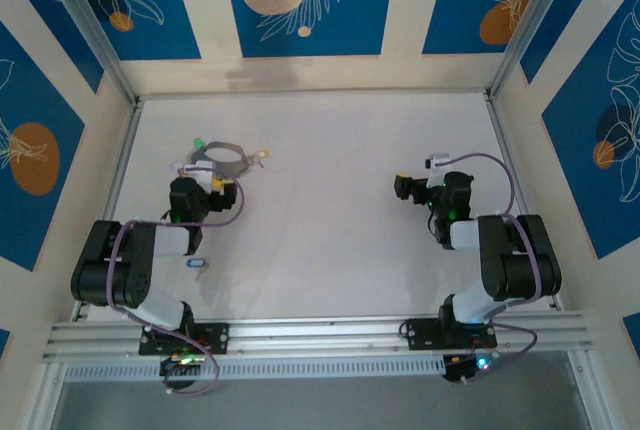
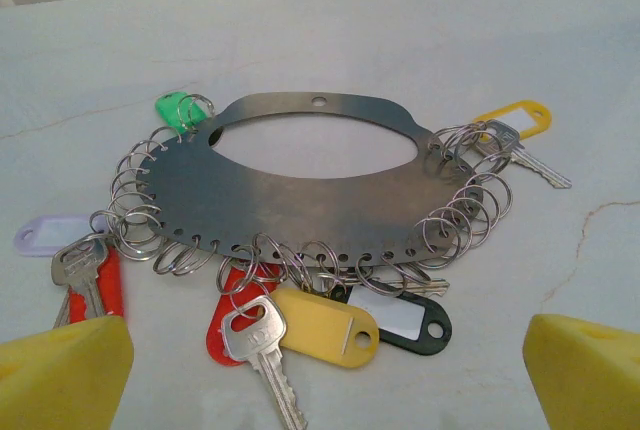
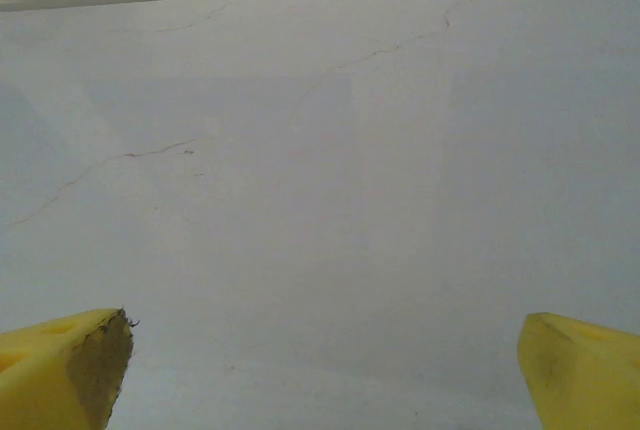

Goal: Put the keys on the keyring

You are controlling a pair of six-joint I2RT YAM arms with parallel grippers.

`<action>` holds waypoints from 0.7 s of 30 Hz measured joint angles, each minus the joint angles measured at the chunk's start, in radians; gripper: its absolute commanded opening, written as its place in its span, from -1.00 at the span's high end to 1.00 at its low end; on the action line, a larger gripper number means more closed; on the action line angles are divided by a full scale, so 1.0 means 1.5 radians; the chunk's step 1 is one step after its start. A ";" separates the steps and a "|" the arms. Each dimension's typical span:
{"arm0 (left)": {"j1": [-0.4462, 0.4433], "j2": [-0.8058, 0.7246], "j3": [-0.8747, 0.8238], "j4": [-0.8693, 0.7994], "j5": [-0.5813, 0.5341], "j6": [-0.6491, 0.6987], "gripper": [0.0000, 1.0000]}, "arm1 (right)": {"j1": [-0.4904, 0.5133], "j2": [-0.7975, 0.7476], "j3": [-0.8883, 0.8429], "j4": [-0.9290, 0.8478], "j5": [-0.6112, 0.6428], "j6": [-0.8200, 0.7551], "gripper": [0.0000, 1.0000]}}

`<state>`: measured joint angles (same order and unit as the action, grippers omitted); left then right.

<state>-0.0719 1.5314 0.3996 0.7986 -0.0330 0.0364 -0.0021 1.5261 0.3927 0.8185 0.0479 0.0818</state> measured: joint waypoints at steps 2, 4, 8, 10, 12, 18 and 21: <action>0.000 0.000 0.000 0.000 0.000 0.000 -1.00 | 0.005 0.000 -0.002 0.008 0.000 -0.002 -0.99; 0.000 0.000 0.000 0.000 0.000 0.000 -1.00 | 0.008 0.000 -0.011 0.025 0.000 -0.003 -0.98; 0.000 0.000 0.000 0.000 0.000 0.000 -1.00 | 0.011 0.000 -0.020 0.033 0.000 -0.003 -0.98; 0.000 0.000 0.000 0.000 0.000 0.000 -1.00 | 0.011 0.000 -0.020 0.036 0.000 -0.003 -0.98; 0.000 0.000 0.000 0.000 0.000 0.000 -1.00 | 0.012 0.000 -0.020 0.037 0.000 -0.003 -0.98; 0.000 0.000 0.000 0.000 0.000 0.000 -1.00 | 0.012 0.000 -0.020 0.036 -0.003 -0.008 -0.98; 0.000 0.000 0.000 0.000 0.000 0.000 -1.00 | 0.010 0.000 -0.018 0.031 -0.007 -0.007 -0.98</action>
<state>-0.0719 1.5314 0.3996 0.7986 -0.0330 0.0364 0.0124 1.5261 0.3664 0.8642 0.0368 0.0708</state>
